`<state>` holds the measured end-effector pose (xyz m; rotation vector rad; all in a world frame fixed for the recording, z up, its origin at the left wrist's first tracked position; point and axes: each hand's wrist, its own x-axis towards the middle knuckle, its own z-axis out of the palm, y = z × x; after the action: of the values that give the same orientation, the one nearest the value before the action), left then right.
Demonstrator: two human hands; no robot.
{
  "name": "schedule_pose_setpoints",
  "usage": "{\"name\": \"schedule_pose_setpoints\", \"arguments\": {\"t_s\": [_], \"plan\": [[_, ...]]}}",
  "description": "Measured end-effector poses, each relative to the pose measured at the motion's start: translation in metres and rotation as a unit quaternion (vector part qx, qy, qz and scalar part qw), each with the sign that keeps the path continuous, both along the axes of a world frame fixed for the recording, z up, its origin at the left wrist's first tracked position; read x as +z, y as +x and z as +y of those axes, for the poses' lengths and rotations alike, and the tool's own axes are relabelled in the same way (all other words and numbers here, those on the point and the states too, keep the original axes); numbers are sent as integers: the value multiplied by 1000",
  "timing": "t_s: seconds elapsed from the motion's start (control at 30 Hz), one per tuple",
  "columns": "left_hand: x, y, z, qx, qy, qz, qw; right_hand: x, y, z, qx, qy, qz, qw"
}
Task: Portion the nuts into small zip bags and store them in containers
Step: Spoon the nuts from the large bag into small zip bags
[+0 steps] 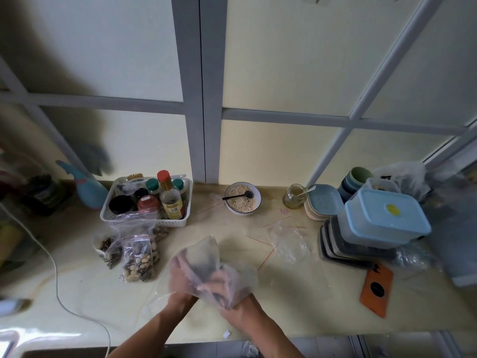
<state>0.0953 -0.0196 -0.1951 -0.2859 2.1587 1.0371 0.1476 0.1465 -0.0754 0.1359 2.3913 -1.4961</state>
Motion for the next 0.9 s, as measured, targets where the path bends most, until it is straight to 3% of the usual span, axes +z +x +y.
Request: {"name": "schedule_pose_setpoints", "arguments": {"t_s": [0.1, 0.13, 0.23, 0.33, 0.4, 0.57, 0.7, 0.77, 0.9], "plan": [[-7, -8, -1, 32, -11, 108, 994, 0, 8, 9, 29, 45, 14, 998], [-7, -13, 2, 63, 4, 125, 990, 5, 8, 10, 14, 29, 6, 999], [29, -8, 18, 20, -44, 102, 994, 14, 3, 12, -107, -69, -39, 991], [51, 1, 27, 40, -61, 227, 971, 11, -9, 9, -290, -131, -82, 945], [55, 0, 31, 62, -50, 248, 966, 8, -16, 13, -391, -138, -109, 904], [37, 6, 31, 28, -57, 276, 959, 8, -16, 20, -511, -138, -99, 843], [77, 10, 45, -25, -130, 264, 955, 9, -7, 17, -585, -162, -71, 791], [84, 8, 46, -57, -131, 250, 958, 11, -6, 21, -585, -153, -60, 794], [72, 7, 40, -73, -101, 243, 962, 18, -3, 27, -514, -132, -23, 847]]}}
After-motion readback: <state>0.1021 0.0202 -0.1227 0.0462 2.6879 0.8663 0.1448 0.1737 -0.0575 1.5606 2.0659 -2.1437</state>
